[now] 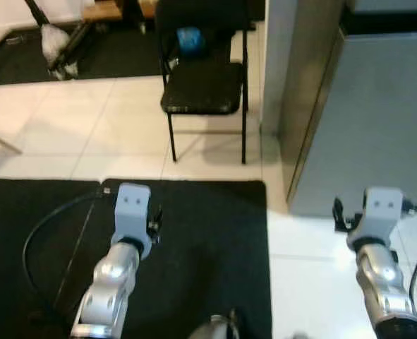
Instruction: Restocking fridge
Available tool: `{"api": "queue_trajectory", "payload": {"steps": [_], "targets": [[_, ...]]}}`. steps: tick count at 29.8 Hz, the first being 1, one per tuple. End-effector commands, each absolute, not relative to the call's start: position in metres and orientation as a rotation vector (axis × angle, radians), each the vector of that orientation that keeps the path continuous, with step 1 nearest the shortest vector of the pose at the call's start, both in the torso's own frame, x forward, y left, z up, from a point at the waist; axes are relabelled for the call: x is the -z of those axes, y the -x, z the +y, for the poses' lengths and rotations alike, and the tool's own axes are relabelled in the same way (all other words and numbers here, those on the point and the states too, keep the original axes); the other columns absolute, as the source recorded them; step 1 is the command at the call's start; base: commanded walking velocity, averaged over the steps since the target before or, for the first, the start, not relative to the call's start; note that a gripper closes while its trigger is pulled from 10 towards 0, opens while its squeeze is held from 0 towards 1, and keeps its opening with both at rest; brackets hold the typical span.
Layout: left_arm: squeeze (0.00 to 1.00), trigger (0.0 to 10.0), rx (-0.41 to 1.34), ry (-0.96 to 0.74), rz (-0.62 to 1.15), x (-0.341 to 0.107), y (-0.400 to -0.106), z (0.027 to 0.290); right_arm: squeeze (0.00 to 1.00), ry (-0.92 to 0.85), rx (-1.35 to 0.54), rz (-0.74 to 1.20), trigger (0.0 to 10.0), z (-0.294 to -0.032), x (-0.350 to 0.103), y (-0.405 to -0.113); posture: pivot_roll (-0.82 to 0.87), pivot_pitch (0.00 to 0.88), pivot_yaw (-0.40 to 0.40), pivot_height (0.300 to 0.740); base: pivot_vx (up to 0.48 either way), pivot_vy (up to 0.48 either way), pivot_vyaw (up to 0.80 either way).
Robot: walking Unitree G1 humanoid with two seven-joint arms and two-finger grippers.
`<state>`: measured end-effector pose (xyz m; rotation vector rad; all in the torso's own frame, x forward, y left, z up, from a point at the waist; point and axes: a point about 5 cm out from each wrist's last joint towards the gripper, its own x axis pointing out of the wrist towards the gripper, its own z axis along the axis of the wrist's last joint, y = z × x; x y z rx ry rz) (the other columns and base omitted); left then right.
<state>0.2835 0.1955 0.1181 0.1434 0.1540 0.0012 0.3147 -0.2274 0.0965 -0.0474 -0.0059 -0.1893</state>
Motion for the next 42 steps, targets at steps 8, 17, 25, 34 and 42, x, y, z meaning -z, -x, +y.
{"api": "queue_trajectory", "payload": {"steps": [8,17,25,34,42], "targets": [[0.00,10.0,-0.020,-0.147,0.207,-0.1065,-0.2782,0.2012,0.00,0.039,0.197,0.034,10.0,-0.2286,-0.0865,-0.3088,-0.06,0.266,0.134,0.737,0.000,0.305,0.00],[0.00,10.0,-0.012,-0.172,0.205,-0.1071,-0.2789,0.1995,0.00,0.039,0.195,0.032,10.0,-0.2285,-0.0868,-0.3089,-0.06,0.264,0.134,0.737,0.000,0.000,0.00],[0.00,10.0,-0.015,-0.176,0.203,-0.1072,-0.2793,0.1993,0.00,0.040,0.192,0.032,10.0,-0.2281,-0.0869,-0.3090,-0.06,0.264,0.135,0.737,0.000,0.000,0.00],[0.00,10.0,-0.021,-0.177,0.203,-0.1063,-0.2790,0.1999,0.00,0.095,0.151,0.027,10.0,-0.2237,-0.0873,-0.3091,-0.06,0.260,0.130,0.737,0.000,0.000,0.00],[0.00,10.0,-0.024,-0.175,0.204,-0.1057,-0.2786,0.1998,0.00,0.130,0.133,0.025,10.0,-0.2209,-0.0881,-0.3096,-0.06,0.258,0.126,0.737,0.000,0.000,0.66]]}}
